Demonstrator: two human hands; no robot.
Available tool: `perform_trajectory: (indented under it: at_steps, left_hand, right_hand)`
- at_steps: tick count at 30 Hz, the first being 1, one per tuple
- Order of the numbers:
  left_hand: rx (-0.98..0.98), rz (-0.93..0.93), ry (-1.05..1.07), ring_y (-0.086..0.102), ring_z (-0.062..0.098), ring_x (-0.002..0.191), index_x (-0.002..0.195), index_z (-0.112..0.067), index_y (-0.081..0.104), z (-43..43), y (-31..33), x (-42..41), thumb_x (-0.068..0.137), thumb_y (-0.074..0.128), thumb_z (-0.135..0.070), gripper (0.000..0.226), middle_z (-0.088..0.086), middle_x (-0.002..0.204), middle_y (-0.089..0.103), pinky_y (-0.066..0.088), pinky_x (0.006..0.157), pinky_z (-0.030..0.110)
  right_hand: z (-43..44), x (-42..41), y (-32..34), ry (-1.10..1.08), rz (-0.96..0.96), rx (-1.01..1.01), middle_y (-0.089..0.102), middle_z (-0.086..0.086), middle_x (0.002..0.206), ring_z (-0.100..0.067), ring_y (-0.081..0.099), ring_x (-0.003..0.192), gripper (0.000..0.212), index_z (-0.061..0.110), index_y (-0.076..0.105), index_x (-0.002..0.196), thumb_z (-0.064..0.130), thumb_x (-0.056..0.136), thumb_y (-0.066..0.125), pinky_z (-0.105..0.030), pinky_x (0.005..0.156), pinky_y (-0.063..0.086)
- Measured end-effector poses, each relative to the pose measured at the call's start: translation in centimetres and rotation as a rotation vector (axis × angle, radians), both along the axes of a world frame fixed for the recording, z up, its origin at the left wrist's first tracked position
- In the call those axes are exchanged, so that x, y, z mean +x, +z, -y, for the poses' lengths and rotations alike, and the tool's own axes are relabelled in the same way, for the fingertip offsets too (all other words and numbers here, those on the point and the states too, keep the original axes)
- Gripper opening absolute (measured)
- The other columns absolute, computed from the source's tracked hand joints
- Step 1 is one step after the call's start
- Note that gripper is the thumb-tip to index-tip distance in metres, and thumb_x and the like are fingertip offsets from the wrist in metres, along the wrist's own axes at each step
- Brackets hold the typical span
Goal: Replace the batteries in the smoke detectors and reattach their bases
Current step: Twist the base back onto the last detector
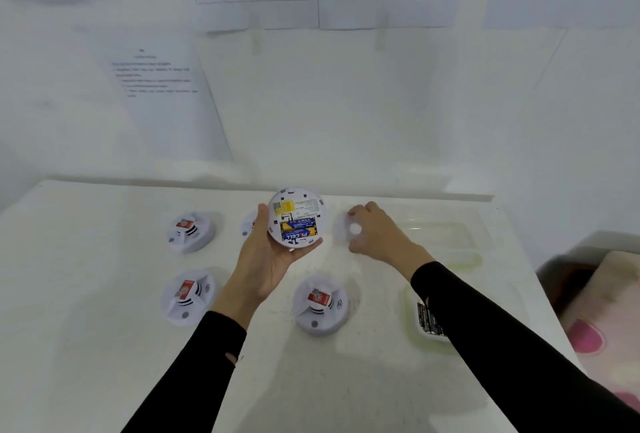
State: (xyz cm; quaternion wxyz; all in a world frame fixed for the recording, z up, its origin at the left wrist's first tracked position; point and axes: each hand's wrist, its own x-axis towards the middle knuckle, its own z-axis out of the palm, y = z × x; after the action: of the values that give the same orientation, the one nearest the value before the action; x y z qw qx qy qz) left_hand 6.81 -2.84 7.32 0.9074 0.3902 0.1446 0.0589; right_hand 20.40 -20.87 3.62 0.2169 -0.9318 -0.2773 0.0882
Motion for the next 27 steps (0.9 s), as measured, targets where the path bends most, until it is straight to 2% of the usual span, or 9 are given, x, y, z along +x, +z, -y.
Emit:
perform_trajectory:
  at_steps: [4,7,11,13,16,20,23,25,27]
  left_hand:
    - [-0.015,0.029,-0.004,0.062,0.036,0.120,0.131,-0.014,0.058,0.2,0.2,0.2,0.103,0.034,-0.045,0.048,0.016,0.130,0.065,0.051,0.097,0.058]
    - [-0.029,0.027,0.028,0.065,0.035,0.115,0.128,-0.012,0.059,1.7,0.3,0.8,0.105,0.034,-0.042,0.046,0.018,0.128,0.066,0.052,0.094,0.055]
    - [0.004,0.020,-0.008,0.071,0.028,0.104,0.126,-0.009,0.060,3.9,1.1,1.4,0.107,0.027,-0.040,0.049,0.017,0.119,0.071,0.058,0.089,0.045]
    - [0.041,0.020,-0.056,0.068,0.029,0.110,0.132,-0.007,0.057,4.4,1.3,1.7,0.108,0.023,-0.038,0.053,0.019,0.126,0.067,0.060,0.086,0.041]
    - [0.043,0.028,-0.089,0.063,0.031,0.118,0.139,-0.004,0.052,4.8,1.5,1.8,0.107,0.023,-0.036,0.054,0.022,0.134,0.061,0.058,0.089,0.040]
    - [0.083,0.051,-0.124,0.058,0.033,0.126,0.142,-0.007,0.050,5.0,1.5,1.8,0.102,0.034,-0.046,0.058,0.021,0.138,0.058,0.056,0.094,0.043]
    - [0.138,0.062,-0.096,0.058,0.037,0.125,0.143,-0.006,0.047,5.0,1.0,1.9,0.101,0.045,-0.039,0.053,0.023,0.138,0.057,0.056,0.090,0.047]
    - [0.135,0.057,-0.063,0.060,0.039,0.123,0.142,-0.006,0.047,4.9,0.7,1.9,0.104,0.046,-0.033,0.047,0.024,0.136,0.058,0.054,0.093,0.053]
    - [0.125,0.066,-0.045,0.060,0.040,0.122,0.141,-0.006,0.047,4.7,0.4,1.9,0.104,0.047,-0.031,0.045,0.022,0.136,0.059,0.052,0.094,0.059]
  right_hand:
    - [0.8,-1.9,5.2,-0.162,0.086,0.561,0.046,-0.002,0.117,-0.015,0.051,0.102,0.055,0.013,0.051,0.126,0.018,0.076,0.074,-0.010,0.078,0.042]
    - [0.5,-5.1,7.6,-0.115,0.135,0.749,0.051,0.002,0.114,-0.009,0.054,0.099,0.050,0.016,0.054,0.119,0.019,0.076,0.078,-0.004,0.077,0.041]
    - [-0.7,-8.2,7.0,-0.078,0.224,0.709,0.051,0.003,0.114,-0.012,0.048,0.107,0.047,0.016,0.056,0.115,0.024,0.073,0.077,-0.017,0.088,0.043]
    - [-0.9,-8.5,6.5,-0.092,0.277,0.636,0.052,0.003,0.114,-0.015,0.044,0.106,0.047,0.017,0.056,0.115,0.030,0.073,0.075,-0.029,0.092,0.043]
    - [-0.9,-8.3,6.1,-0.129,0.375,0.563,0.054,0.002,0.113,-0.018,0.046,0.104,0.041,0.020,0.061,0.108,0.035,0.073,0.073,-0.034,0.094,0.041]
    - [-0.7,-8.1,5.6,-0.152,0.411,0.533,0.054,0.002,0.117,-0.018,0.048,0.107,0.035,0.021,0.064,0.104,0.037,0.074,0.074,-0.032,0.096,0.037]
    - [-0.3,-8.5,5.7,-0.118,0.382,0.510,0.054,0.006,0.118,-0.016,0.049,0.106,0.048,0.023,0.058,0.118,0.043,0.076,0.072,-0.033,0.095,0.038]
    - [0.1,-8.6,5.9,-0.119,0.304,0.561,0.053,0.011,0.119,-0.009,0.048,0.105,0.053,0.028,0.052,0.125,0.050,0.079,0.069,-0.025,0.094,0.035]
    - [0.5,-8.2,6.2,-0.221,0.139,0.698,0.053,0.013,0.120,-0.005,0.050,0.105,0.044,0.030,0.052,0.124,0.049,0.086,0.065,-0.015,0.090,0.037]
